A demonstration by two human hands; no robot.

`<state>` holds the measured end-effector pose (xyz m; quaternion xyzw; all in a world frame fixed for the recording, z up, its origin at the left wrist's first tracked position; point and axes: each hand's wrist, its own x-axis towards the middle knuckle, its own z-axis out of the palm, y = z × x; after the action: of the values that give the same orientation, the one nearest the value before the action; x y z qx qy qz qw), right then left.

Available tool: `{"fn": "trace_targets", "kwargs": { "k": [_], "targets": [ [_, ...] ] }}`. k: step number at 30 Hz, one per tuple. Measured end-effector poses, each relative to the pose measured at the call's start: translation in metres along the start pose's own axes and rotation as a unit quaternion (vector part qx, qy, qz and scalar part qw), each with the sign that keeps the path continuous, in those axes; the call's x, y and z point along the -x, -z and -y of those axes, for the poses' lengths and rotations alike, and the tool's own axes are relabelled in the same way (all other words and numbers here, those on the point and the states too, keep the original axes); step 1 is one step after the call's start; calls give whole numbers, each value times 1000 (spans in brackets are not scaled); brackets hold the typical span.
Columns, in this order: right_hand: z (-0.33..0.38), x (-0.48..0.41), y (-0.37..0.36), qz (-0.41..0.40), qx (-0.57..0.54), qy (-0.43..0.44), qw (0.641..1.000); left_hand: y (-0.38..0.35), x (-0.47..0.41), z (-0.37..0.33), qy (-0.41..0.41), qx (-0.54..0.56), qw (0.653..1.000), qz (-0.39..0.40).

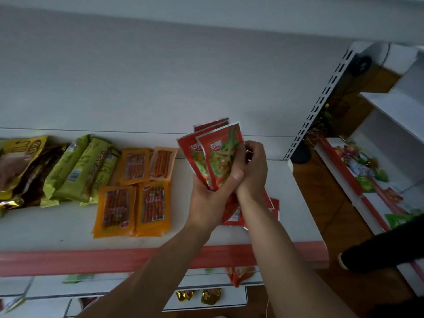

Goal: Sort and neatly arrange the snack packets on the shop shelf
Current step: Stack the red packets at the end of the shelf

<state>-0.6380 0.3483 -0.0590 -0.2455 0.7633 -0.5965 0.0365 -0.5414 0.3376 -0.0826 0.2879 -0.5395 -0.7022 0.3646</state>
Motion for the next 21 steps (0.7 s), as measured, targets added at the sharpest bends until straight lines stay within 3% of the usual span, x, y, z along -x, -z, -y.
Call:
{"fn": "trace_targets", "kwargs": {
  "k": [3,6,9,12,14,21],
  "targets": [
    [-3,-2,8,63,-79,-53,993,10,-5,6,37,42,997,-49],
    [-19,-5,23,84,-41,-63,994,23,-10,9,90,108,986,-95],
    [-50,-7,46,89,134,-43,986,38,-16,8,145,148,967,-145],
    [-79,4,50,227,318,-27,920,47,-20,6,160,165,959,-165],
    [-92,12,46,260,382,-13,887,49,-20,5,166,174,956,-167],
    [-93,10,49,160,289,2,944,55,-25,3,153,164,960,-168]
  ]
}}
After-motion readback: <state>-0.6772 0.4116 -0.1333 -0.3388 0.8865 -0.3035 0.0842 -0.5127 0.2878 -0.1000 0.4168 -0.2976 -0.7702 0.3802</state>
